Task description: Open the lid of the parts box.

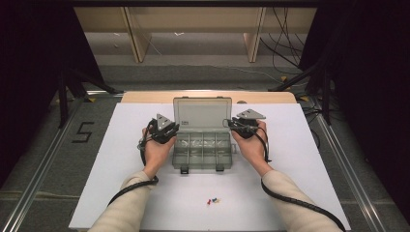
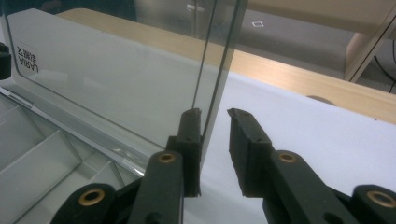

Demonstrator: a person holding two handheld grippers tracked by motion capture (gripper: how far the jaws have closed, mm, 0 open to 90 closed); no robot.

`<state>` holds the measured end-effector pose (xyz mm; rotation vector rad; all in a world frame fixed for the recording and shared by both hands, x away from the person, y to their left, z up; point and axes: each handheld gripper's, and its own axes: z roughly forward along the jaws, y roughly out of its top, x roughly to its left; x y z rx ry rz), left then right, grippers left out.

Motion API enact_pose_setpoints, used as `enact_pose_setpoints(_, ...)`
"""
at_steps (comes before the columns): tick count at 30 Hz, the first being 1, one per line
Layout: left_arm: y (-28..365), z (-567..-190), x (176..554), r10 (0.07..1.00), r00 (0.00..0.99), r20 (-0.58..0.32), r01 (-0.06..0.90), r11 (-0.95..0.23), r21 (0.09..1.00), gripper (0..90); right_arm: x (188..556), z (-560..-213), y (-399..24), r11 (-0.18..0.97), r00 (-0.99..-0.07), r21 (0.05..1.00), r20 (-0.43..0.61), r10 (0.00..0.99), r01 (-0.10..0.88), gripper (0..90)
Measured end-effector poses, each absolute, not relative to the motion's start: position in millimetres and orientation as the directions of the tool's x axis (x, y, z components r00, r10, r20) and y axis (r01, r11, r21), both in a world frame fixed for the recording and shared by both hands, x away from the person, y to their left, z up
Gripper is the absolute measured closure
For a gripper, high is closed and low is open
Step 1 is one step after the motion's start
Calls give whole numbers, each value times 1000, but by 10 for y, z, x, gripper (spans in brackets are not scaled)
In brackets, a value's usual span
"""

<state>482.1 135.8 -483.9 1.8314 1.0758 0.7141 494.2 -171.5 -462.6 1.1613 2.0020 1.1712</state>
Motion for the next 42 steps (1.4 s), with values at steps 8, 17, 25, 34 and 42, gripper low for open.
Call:
enact_pose_setpoints(8,1359,-4827,4832,886,463,25,396,-232,888,705,4980,-4696,-1738,258,-479,861,-18,877,439,675)
enact_pose_setpoints(17,1364,-4649,4706,888,460,-16,411,-197,890,330,4944,-4652,-1813,272,-498,837,0,867,474,520)
enact_pose_setpoints(25,1400,-4452,4148,817,575,-36,386,-232,893,223,4561,-4460,-1848,326,-652,830,59,756,452,385)
enact_pose_setpoints(34,1559,-4457,3502,786,617,-39,373,-248,894,237,3960,-4409,-1816,382,-797,840,94,597,385,432)
enact_pose_setpoints(42,1573,-4429,3355,779,627,-22,355,-260,898,262,3598,-4487,-1874,425,-837,824,103,537,374,441)
